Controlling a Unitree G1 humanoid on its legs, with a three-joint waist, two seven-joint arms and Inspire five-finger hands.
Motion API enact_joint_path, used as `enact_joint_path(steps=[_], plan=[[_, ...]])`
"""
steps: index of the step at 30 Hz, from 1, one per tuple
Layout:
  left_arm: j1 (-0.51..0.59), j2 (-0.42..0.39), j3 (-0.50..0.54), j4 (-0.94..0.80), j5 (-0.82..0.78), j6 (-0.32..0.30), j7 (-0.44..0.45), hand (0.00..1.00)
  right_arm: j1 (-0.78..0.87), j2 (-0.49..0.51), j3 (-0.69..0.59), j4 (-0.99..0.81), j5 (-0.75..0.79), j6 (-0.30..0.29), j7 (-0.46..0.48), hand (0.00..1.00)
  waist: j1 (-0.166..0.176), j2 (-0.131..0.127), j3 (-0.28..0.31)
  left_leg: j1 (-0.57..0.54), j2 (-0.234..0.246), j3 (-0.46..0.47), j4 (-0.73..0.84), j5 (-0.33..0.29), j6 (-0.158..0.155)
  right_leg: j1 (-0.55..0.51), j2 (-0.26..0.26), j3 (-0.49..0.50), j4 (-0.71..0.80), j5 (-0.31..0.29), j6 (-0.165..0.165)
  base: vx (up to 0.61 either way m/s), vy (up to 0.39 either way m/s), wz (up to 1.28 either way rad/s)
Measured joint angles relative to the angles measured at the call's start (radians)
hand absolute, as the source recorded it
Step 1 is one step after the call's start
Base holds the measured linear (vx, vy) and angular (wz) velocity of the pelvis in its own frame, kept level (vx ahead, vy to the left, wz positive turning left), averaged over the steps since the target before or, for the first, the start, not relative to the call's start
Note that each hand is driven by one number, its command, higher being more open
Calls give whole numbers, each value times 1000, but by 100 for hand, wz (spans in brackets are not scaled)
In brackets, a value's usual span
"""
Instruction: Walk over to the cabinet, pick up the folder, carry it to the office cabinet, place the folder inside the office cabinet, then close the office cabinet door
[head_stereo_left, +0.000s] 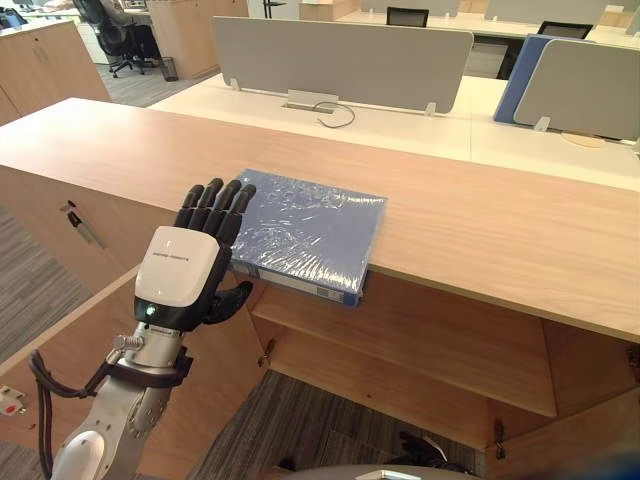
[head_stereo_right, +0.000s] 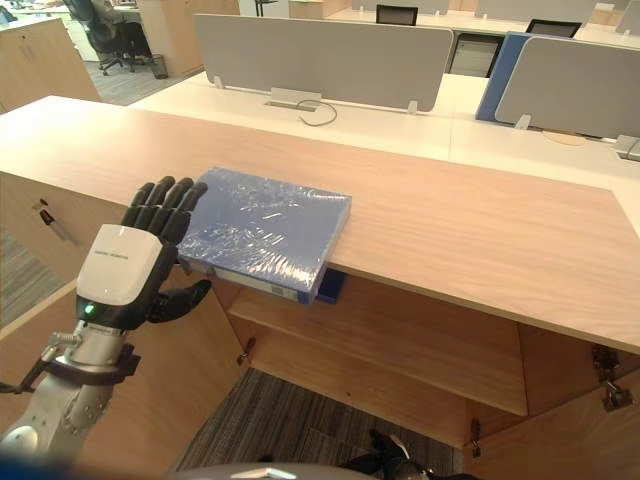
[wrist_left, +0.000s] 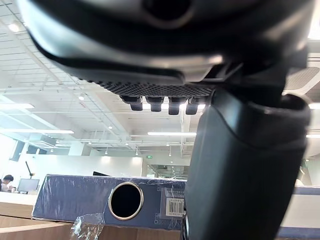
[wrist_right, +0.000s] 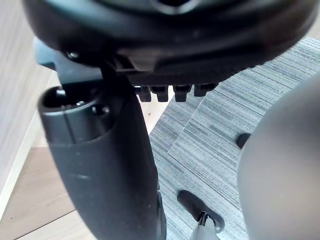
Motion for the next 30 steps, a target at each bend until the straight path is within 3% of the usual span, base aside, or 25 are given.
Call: enact_joint_path(steps=[14,15,26,30], plan=[[-89,-19,-61,77,0,32,0,100,-1,-7,0,-3,0,-1,5,100,-23,18,-19,11,11,62,-9,0,-1,-26,5,61,0,16,1,-12,-4,-13],[-94,-19,-64,83,1,32,0,0,0,-8,1,-2,0,-1,5,100,-22,17,-21,12,13,71,-10,0,-1,-31,6,69,0,19,1,-22,9,-19],[-112,-19,-84,155,18,28,-26,0,1,-22,-4,-12,0,-1,5,100,-40,27,-23,31,9,108,-22,2,2,-31,5,104,-15,38,12,-22,10,-10],[-132,-31,-68,101,14,26,18,0,3,-24,-27,-10,0,0,6,100,-47,31,-27,31,8,115,-22,1,2,-31,4,112,-19,41,14,-3,3,-3]])
